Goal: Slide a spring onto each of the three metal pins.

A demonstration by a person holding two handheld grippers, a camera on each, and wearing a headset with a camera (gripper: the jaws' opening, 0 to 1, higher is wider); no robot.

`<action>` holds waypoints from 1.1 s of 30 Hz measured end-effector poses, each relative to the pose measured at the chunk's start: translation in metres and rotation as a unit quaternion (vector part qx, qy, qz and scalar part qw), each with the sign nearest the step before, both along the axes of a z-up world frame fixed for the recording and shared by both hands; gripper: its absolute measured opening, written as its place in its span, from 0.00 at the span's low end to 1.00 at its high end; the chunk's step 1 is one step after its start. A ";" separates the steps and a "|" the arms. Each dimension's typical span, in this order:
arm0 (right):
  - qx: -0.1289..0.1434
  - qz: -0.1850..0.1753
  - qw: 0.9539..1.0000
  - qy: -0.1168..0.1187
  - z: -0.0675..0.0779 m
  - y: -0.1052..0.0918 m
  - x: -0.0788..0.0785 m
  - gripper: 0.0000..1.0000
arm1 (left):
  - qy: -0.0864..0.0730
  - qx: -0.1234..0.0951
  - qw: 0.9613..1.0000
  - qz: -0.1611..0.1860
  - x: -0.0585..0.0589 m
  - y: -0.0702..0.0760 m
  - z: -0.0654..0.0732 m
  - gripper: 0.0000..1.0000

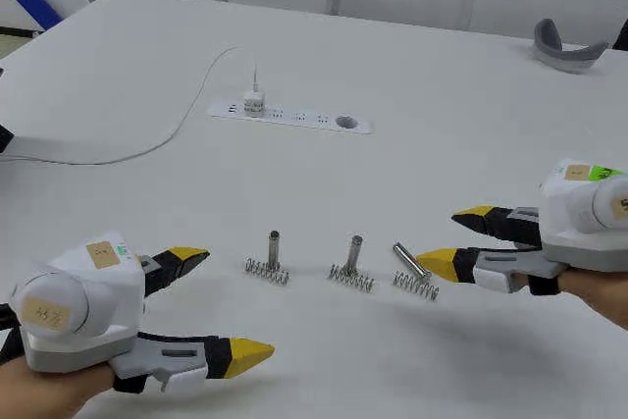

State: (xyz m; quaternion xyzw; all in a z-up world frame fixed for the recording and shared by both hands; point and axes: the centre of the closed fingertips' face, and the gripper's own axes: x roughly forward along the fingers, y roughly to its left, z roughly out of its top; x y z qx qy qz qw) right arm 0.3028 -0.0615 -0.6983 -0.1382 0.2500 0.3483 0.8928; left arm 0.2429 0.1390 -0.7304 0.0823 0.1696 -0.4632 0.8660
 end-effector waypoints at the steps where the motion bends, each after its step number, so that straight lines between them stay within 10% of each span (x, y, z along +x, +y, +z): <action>1: -0.005 -0.006 1.000 0.004 -0.001 -0.001 0.002 0.44 | 0.000 0.000 1.000 0.000 0.000 0.000 0.000 0.84; 33: -0.089 -0.072 0.988 0.106 -0.057 0.013 0.034 0.15 | 0.000 -0.002 1.000 0.003 0.001 0.000 -0.002 0.83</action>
